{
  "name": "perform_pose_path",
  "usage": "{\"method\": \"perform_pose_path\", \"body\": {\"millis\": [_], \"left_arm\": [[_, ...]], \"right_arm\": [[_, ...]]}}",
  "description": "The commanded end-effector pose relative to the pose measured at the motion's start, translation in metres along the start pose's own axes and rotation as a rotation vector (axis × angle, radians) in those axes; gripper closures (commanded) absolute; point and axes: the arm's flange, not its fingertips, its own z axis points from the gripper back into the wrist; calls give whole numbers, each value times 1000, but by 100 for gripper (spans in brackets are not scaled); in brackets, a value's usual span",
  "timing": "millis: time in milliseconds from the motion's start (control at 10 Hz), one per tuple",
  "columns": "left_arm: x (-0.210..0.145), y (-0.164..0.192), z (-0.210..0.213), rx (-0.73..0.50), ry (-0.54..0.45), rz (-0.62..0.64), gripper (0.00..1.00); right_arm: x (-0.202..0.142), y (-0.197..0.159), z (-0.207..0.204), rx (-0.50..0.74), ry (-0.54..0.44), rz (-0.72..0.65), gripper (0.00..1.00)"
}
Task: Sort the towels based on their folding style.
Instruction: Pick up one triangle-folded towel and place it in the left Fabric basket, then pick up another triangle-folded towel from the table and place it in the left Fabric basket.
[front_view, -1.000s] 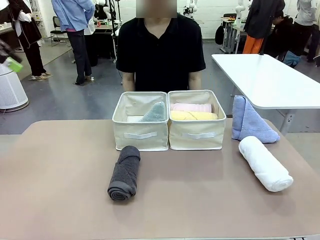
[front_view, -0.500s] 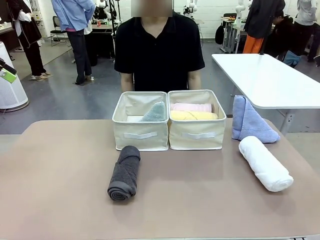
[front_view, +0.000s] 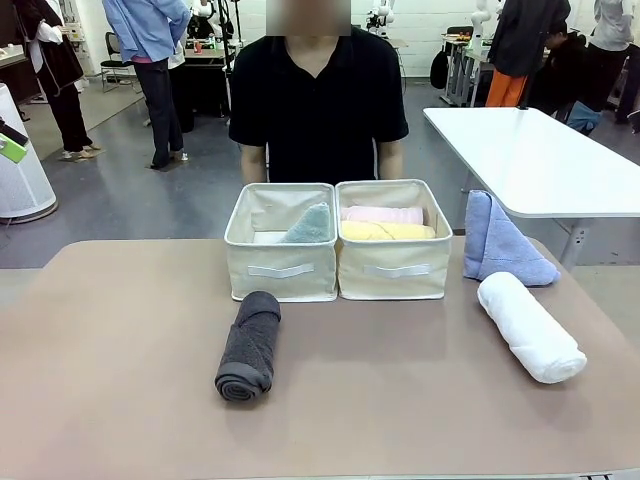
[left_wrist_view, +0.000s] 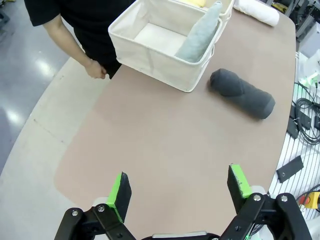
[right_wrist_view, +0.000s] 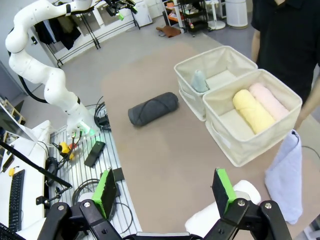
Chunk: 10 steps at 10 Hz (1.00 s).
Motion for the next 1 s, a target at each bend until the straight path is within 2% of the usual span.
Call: {"method": "perform_pose_path", "body": {"millis": [0,400,500,600,800,900], "left_arm": [[-2,-2,2,-2,-5,-16,0],[0,0,0,0,0,0,0],[-5,6,15,-81,-71,-3,0],[-18,15,39,-139,-183,-47,0],[-51,32,70,-98,-342,-95,0],[-71,43,81,-141,-390,-89,0]], "right_arm": [[-1,1,-1,10,-11,7,0],[-1,1,-1,10,-11,7,0],[-1,1,-1,10,-11,7,0],[-1,1,-1,10,-11,7,0],[-1,1,-1,10,-11,7,0],[-1,1,-1,10,-11,7,0]]}}
